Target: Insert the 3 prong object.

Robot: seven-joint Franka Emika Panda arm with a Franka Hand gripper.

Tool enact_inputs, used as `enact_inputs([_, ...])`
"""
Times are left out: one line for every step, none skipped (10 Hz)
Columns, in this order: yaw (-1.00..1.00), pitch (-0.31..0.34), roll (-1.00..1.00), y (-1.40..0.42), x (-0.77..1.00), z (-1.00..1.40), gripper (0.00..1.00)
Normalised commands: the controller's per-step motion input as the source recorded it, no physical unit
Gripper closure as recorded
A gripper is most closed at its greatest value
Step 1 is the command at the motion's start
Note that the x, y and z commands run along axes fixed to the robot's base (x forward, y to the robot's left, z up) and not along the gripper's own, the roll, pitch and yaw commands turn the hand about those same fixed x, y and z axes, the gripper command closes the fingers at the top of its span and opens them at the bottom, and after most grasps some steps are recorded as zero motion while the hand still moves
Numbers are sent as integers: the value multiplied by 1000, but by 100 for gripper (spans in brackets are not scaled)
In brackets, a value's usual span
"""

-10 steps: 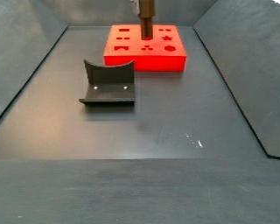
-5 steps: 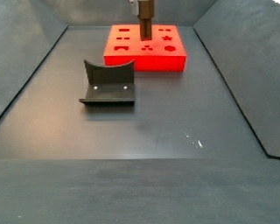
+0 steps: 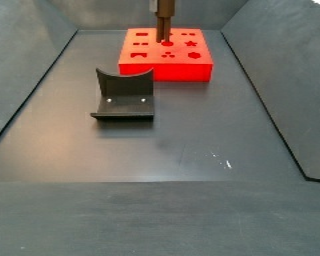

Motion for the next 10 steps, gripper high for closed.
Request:
enact_inputs([-43,34,121,0,0,-306,100])
enact_inputs([-171,127,126,0,-86,-346,100])
enact_inputs([-226,150,113,-31,-11,-309,100])
enact_inputs([-194,126,129,-54,0,-311,100])
enact_inputs([-149,124,136,-71,0,-217,100])
enact_inputs([-109,116,169,-80,0,-169,100])
enact_inputs([-49,106,193,-86,71,-137,100])
enact_inputs([-23,87,200,-71,20,-140,100])
enact_inputs([-14,77,199,-63,0,-180,100])
enact_inputs([-9,81,216,-29,14,-229,100])
